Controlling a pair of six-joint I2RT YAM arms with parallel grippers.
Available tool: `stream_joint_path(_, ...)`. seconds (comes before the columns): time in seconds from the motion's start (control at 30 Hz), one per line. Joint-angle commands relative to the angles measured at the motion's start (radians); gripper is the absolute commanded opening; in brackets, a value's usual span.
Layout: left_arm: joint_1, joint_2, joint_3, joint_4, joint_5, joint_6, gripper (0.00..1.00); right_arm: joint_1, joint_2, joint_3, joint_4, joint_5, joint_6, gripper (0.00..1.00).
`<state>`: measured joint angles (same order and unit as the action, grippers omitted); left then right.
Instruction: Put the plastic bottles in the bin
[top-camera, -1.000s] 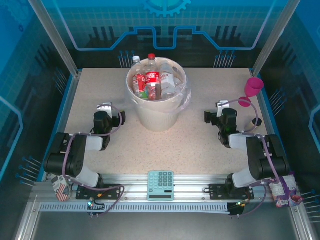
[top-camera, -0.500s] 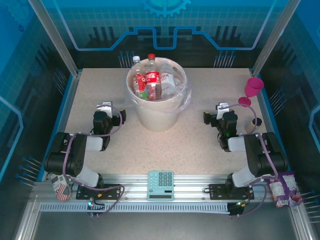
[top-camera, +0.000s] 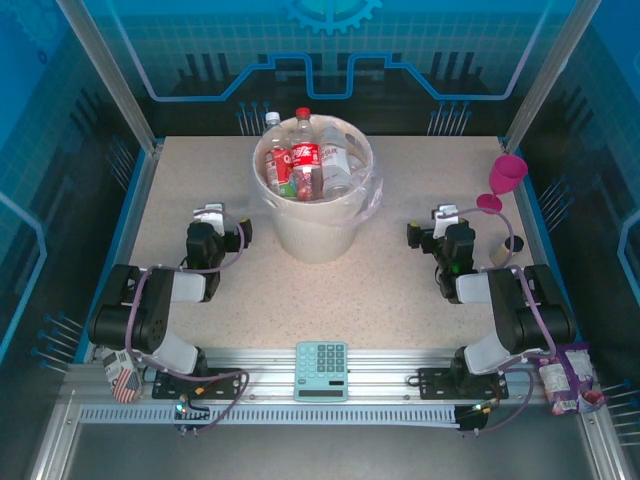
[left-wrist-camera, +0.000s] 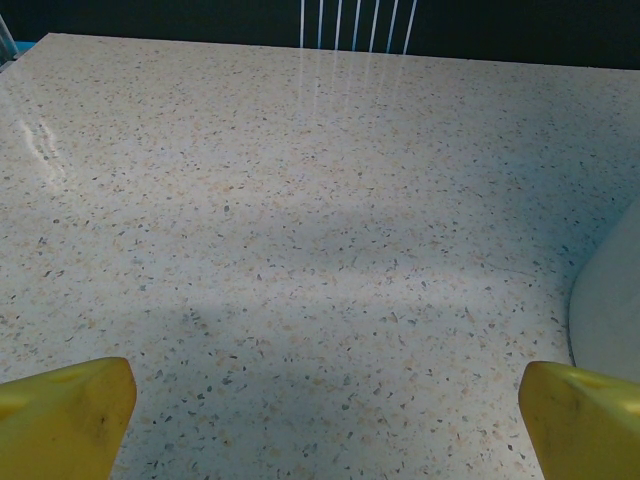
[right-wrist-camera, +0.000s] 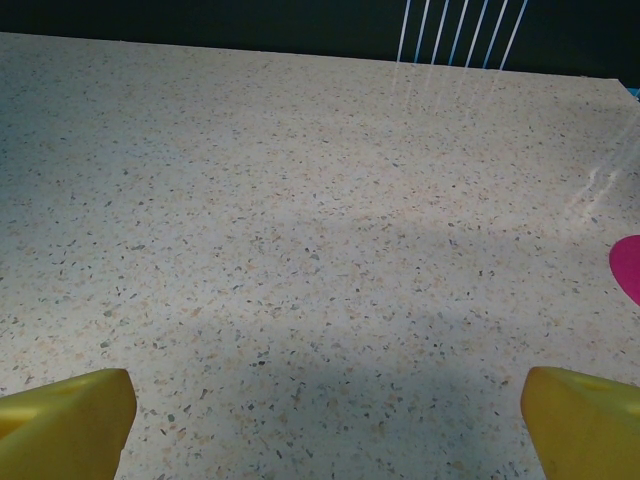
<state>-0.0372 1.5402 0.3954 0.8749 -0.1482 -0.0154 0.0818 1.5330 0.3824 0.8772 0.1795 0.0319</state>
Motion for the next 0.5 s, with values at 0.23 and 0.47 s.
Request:
stream_joint_path(0.23, 0.01, 0.01, -0.013, 0.046, -0.004, 0.015, 0.99, 0.003, 0.009, 0.005, 0.039, 0.026, -0.02, 1.0)
stream_joint_path(0.47, 0.01, 0.011, -0.014, 0.047, -0.005, 0.015, 0.99, 0.004, 0.009, 0.0, 0.044, 0.026, -0.02, 1.0)
